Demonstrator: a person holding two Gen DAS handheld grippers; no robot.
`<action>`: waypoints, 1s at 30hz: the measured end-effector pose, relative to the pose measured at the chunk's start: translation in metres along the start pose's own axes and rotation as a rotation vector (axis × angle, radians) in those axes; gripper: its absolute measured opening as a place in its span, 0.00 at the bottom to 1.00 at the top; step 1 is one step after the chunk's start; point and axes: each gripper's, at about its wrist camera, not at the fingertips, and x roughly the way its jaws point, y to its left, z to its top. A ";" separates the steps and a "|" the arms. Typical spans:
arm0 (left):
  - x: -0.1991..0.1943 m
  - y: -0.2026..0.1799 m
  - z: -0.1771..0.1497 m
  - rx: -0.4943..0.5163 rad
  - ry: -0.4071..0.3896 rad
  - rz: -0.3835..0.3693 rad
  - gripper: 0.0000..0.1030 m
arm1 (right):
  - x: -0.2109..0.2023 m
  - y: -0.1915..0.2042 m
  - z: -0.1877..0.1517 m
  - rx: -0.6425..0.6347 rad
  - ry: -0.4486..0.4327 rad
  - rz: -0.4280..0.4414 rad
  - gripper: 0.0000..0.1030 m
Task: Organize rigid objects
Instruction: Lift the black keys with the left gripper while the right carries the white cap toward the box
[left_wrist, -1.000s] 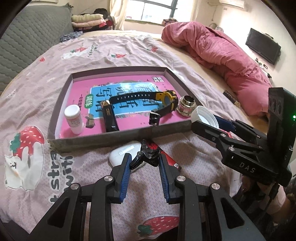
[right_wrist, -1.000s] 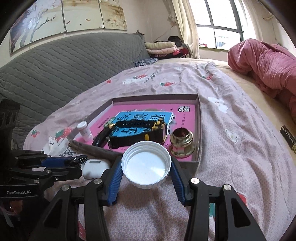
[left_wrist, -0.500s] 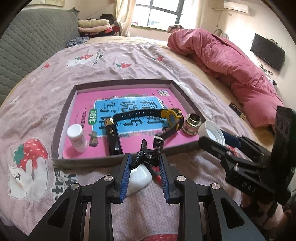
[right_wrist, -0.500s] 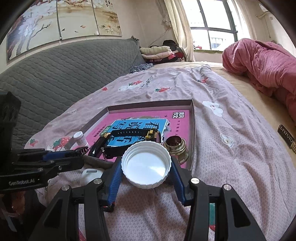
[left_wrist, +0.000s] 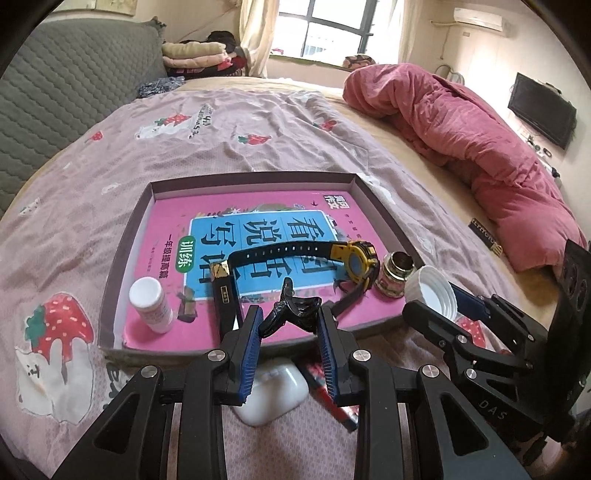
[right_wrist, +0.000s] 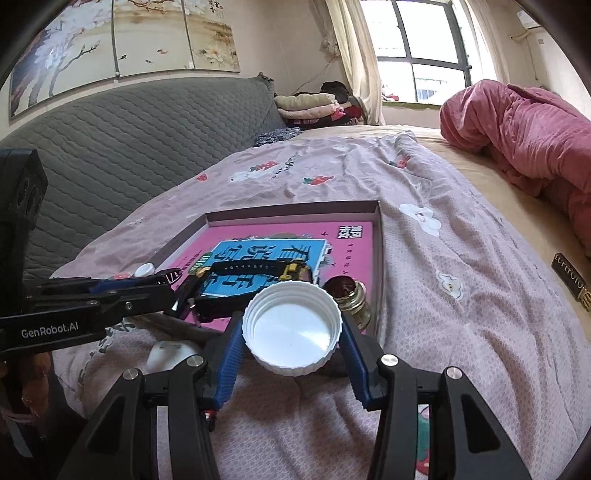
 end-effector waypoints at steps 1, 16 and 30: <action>0.002 0.000 0.002 -0.001 -0.001 0.003 0.30 | 0.001 -0.002 0.001 0.002 -0.004 -0.009 0.48; 0.029 0.005 0.014 -0.028 0.013 0.021 0.30 | 0.010 -0.011 0.000 -0.005 -0.003 -0.045 0.48; 0.043 -0.001 0.016 0.006 0.034 0.036 0.30 | 0.016 -0.012 0.005 -0.031 -0.019 -0.065 0.48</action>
